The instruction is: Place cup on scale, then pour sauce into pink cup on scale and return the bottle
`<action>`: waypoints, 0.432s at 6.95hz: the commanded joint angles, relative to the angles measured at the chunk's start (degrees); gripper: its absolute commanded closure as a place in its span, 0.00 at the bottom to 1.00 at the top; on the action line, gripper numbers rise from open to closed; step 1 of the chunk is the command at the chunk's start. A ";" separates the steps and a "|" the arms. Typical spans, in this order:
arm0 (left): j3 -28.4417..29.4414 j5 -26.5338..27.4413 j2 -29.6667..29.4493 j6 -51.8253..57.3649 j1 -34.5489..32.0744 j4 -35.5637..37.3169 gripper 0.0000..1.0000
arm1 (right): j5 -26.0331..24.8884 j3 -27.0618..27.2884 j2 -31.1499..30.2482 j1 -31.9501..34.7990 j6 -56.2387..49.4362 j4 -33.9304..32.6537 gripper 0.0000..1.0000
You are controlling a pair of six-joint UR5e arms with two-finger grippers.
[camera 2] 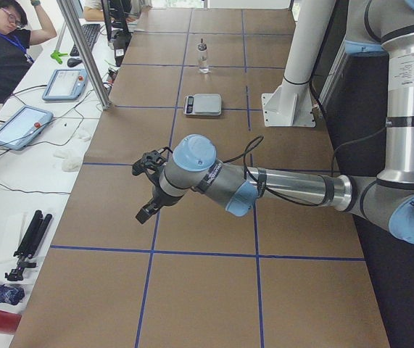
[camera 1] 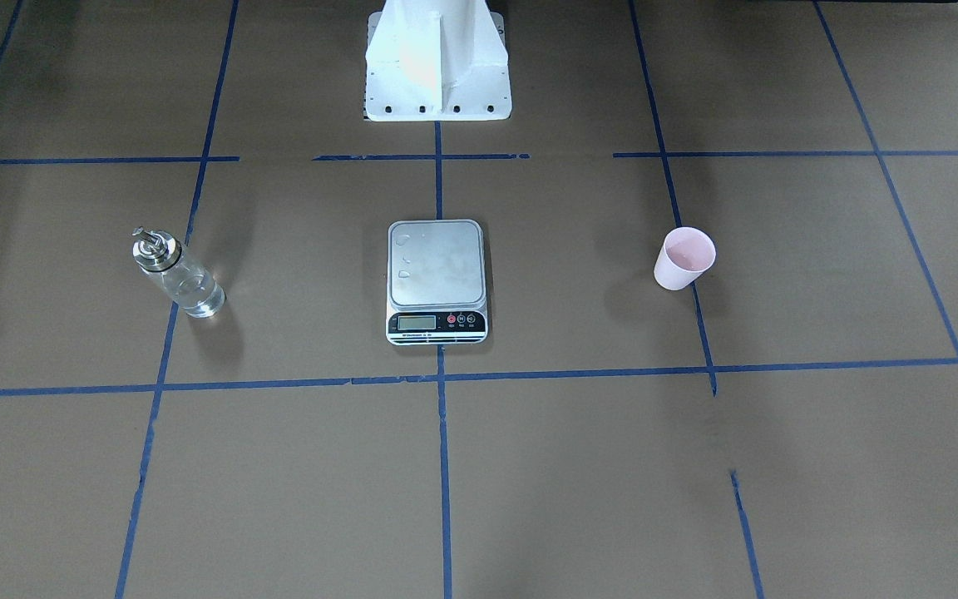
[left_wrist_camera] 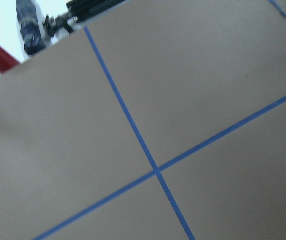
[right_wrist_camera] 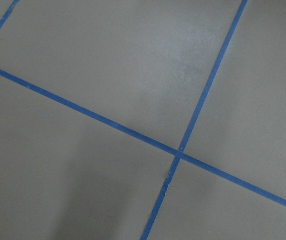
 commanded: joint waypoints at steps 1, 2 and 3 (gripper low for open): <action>3.17 -2.08 -1.99 -5.71 0.28 -7.21 0.00 | 5.65 -1.14 1.04 -0.04 5.28 0.21 0.00; 2.47 -2.17 -1.21 -6.96 1.24 -11.77 0.00 | 5.95 -1.23 1.65 -0.39 5.58 0.21 0.00; 2.46 -4.96 -1.03 -14.37 4.29 -13.38 0.00 | 6.04 -1.49 1.49 -0.65 5.67 0.39 0.00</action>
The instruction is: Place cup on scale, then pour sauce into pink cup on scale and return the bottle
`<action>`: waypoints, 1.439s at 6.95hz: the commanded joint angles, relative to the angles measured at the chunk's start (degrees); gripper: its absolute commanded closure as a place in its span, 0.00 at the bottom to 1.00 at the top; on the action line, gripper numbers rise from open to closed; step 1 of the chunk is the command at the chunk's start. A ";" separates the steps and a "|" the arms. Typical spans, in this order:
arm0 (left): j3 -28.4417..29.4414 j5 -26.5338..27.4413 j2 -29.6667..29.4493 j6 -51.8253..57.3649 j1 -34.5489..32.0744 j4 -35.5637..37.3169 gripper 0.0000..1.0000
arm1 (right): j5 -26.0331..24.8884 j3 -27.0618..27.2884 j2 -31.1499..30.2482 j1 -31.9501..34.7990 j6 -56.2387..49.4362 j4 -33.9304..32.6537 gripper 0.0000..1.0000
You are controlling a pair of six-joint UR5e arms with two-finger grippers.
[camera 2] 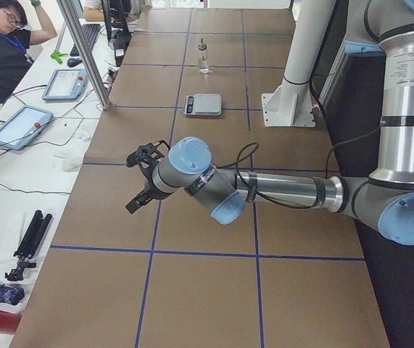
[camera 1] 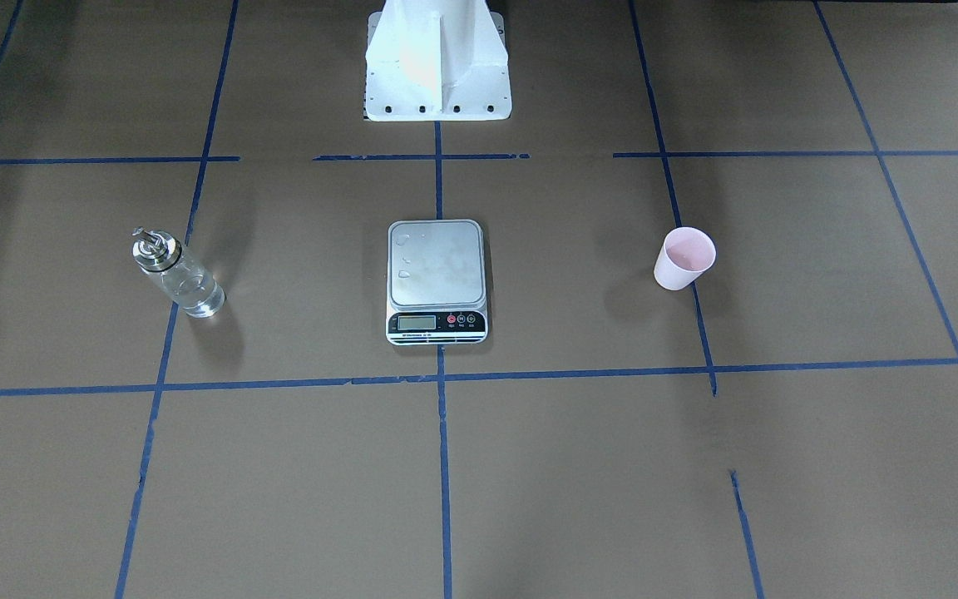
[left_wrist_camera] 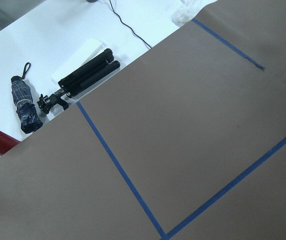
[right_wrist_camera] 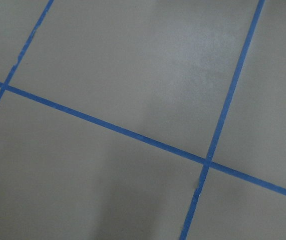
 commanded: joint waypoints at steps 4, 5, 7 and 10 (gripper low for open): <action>-10.52 9.03 1.78 -46.76 27.14 -5.78 0.00 | 0.66 -0.28 -0.04 -0.30 0.53 0.22 0.00; -11.77 18.61 1.78 -56.25 35.92 -5.51 0.00 | 0.66 -0.28 -0.04 -0.30 0.53 0.22 0.00; -11.70 32.63 -3.54 -67.22 48.18 6.36 0.03 | 0.57 -0.28 -0.13 -0.30 0.44 0.22 0.00; -11.78 33.03 -4.46 -67.95 50.06 10.13 0.19 | 0.57 -0.19 -0.13 -0.30 0.53 0.22 0.00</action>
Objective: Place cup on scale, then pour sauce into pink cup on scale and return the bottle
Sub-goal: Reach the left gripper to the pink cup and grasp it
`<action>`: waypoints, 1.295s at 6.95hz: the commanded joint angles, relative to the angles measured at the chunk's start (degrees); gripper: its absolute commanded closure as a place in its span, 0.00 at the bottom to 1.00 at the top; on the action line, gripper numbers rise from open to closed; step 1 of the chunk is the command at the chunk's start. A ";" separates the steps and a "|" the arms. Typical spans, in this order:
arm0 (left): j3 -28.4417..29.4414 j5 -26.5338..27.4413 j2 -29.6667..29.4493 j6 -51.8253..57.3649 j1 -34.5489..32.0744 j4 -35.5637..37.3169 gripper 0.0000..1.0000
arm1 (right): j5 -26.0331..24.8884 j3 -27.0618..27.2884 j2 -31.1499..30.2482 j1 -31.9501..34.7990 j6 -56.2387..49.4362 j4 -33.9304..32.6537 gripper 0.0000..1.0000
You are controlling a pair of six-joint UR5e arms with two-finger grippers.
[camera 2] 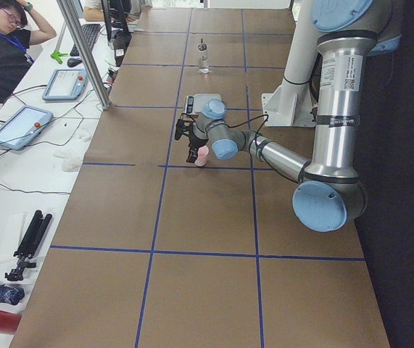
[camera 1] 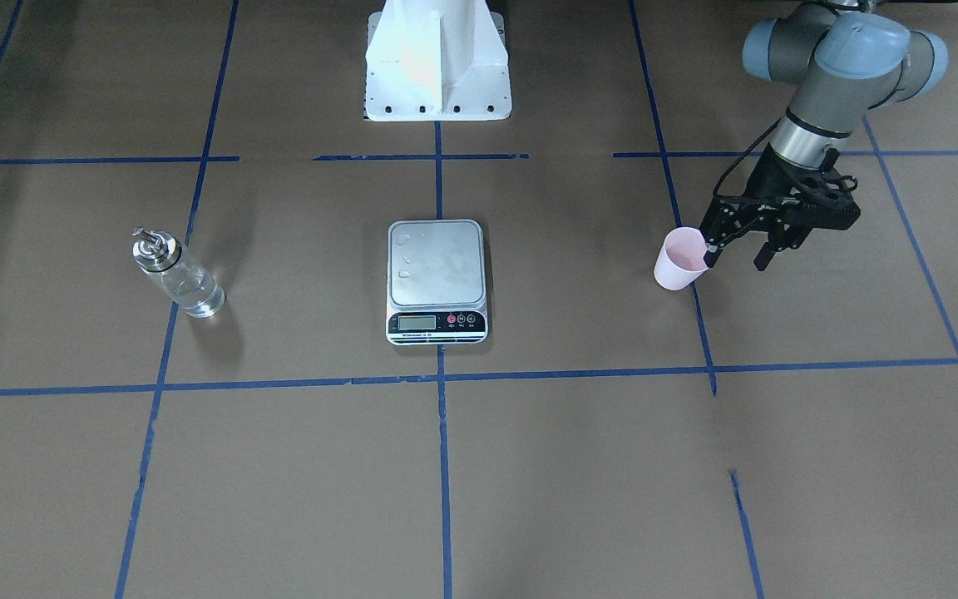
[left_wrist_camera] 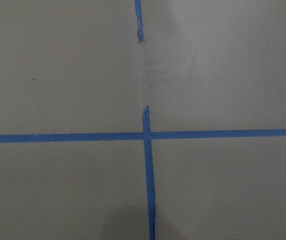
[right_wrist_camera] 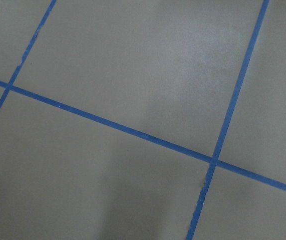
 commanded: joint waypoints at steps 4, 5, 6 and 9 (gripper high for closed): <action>0.06 0.33 0.68 -0.07 3.46 0.90 0.31 | 0.00 0.03 -0.09 0.00 0.01 -0.09 0.00; 0.15 0.33 0.86 0.02 3.55 0.90 0.60 | 0.00 0.03 -0.09 0.00 0.01 -0.09 0.00; 0.15 0.33 0.86 0.02 3.55 0.90 0.88 | 0.00 0.12 -0.09 0.00 0.10 -0.09 0.00; -0.55 0.41 0.42 0.02 5.49 0.90 1.00 | 0.00 0.12 -0.09 0.00 0.01 0.00 0.00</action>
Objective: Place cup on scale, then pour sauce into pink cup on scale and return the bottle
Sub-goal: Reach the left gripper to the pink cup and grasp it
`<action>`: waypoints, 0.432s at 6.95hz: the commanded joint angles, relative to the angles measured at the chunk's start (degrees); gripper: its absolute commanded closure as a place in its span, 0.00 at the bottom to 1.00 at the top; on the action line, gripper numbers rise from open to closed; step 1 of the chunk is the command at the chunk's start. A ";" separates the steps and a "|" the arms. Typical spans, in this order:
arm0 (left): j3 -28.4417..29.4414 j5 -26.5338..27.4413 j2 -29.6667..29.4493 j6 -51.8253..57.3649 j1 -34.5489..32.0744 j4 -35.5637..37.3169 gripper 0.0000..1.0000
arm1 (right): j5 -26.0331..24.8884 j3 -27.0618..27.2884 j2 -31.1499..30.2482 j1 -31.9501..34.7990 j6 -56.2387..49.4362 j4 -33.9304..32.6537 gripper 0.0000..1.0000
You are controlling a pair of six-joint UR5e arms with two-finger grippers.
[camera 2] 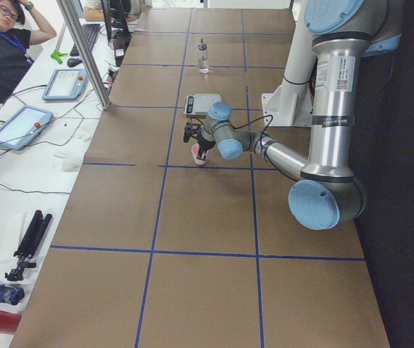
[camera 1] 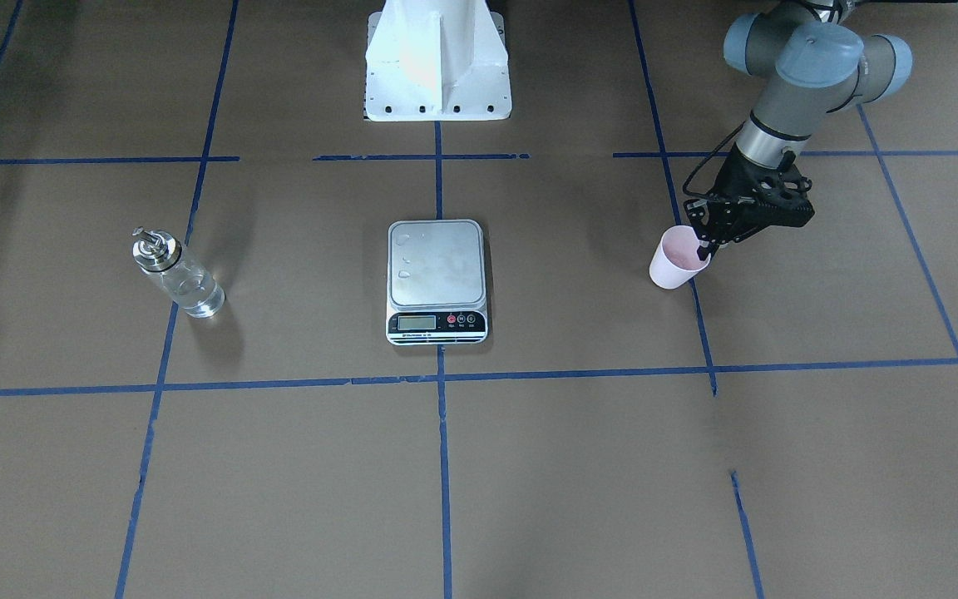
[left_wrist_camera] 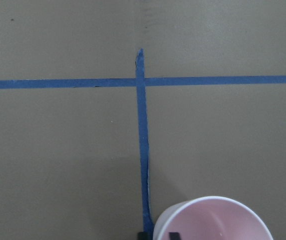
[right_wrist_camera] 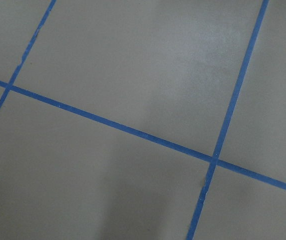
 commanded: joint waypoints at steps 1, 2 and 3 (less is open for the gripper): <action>-1.92 -0.08 0.06 0.15 0.50 0.09 1.00 | 0.00 0.09 0.00 0.00 0.02 -0.02 0.00; -4.81 -0.16 -0.20 0.16 0.50 2.79 1.00 | 0.00 0.10 0.00 0.00 0.02 -0.02 0.00; -7.45 -0.16 -3.68 0.07 0.67 11.60 1.00 | 0.00 0.18 0.00 0.00 0.02 -0.02 0.00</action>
